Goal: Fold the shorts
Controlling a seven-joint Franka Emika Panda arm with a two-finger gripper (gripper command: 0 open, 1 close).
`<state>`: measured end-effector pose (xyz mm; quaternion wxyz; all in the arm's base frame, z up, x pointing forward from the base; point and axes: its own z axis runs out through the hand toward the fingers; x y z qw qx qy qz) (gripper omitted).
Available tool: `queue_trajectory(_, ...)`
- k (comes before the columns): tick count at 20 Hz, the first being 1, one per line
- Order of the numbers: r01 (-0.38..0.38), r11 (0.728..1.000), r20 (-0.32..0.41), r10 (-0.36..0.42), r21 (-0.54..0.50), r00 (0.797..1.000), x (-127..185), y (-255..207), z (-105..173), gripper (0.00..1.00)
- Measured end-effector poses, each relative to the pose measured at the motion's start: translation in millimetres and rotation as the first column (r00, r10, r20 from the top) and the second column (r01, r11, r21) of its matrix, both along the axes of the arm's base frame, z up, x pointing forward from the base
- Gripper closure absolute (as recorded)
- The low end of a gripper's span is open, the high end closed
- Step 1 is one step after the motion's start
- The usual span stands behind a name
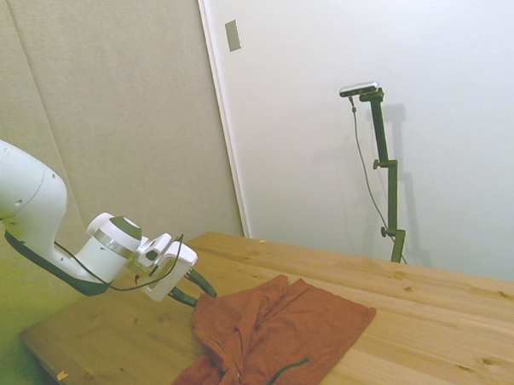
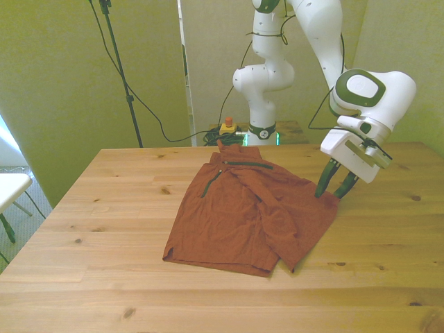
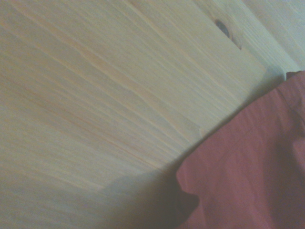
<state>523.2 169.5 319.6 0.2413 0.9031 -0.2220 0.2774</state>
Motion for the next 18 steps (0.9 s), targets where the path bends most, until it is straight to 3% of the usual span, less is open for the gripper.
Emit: queue_trajectory(18, -0.003, 0.999, 0.030, 0.002, 0.054, 1.000, 1.1, -12.0, -6.8, 1.00)
